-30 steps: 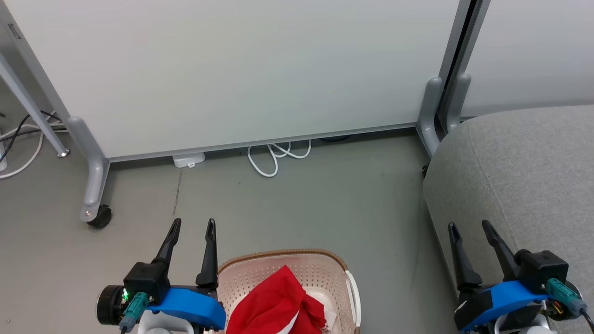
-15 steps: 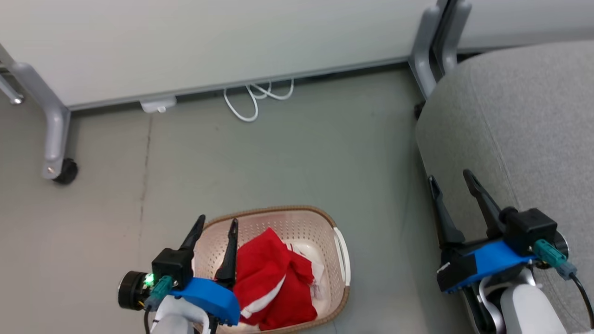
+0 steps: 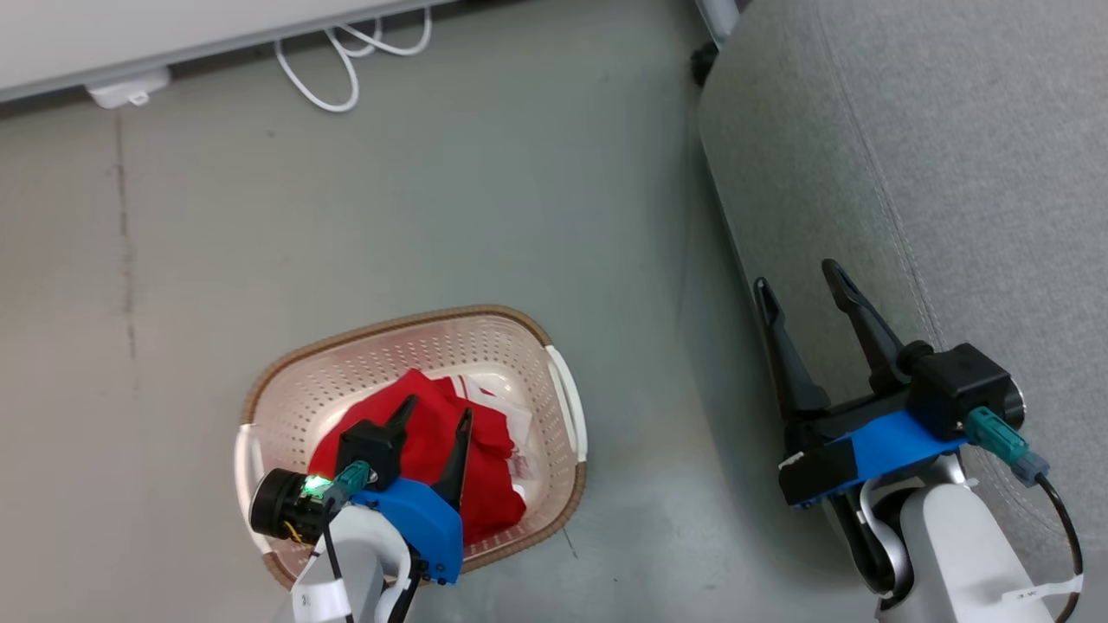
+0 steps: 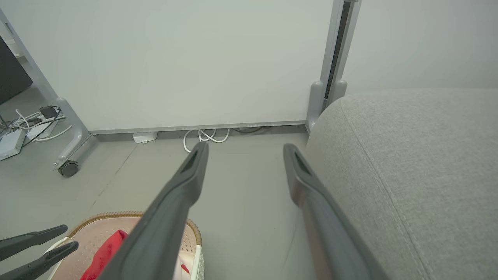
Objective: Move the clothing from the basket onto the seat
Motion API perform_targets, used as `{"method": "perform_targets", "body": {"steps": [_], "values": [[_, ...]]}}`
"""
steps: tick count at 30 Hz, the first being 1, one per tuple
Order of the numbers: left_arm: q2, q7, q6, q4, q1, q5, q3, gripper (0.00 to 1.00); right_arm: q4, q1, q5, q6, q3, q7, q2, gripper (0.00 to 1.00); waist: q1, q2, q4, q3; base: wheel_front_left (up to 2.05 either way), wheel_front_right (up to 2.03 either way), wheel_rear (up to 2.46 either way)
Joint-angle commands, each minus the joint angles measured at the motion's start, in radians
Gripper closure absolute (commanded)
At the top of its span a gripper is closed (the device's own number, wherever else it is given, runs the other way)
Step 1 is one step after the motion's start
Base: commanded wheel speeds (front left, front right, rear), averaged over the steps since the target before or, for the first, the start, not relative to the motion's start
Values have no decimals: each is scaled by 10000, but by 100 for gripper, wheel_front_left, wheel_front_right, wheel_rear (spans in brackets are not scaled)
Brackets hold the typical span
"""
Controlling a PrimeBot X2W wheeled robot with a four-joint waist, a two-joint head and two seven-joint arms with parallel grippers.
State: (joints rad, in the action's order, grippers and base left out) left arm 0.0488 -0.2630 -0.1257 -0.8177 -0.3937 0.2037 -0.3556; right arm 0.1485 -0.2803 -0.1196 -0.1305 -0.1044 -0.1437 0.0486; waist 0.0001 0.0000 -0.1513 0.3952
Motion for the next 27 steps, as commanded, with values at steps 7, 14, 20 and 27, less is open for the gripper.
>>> {"method": "perform_targets", "body": {"steps": [7,14,20,27], "values": [[29,120,333,-1794,-1260,97,-518,0,44,-524,-228,-4,-390,-270,32,0,-1,0,-816,1110,0,0,0],[34,321,1020,-2896,-1962,101,-1017,0,70,-834,-360,-4,-574,-416,30,0,-1,0,-919,1804,0,0,0],[29,464,1651,-3558,-2239,394,-1152,0,96,-1006,-480,-4,-722,-531,32,0,-1,0,-924,2205,0,0,0],[27,484,2138,-4079,-2554,686,-1131,0,14,-1142,-525,-4,-782,-587,32,0,-1,0,-992,2635,0,0,0]]}}
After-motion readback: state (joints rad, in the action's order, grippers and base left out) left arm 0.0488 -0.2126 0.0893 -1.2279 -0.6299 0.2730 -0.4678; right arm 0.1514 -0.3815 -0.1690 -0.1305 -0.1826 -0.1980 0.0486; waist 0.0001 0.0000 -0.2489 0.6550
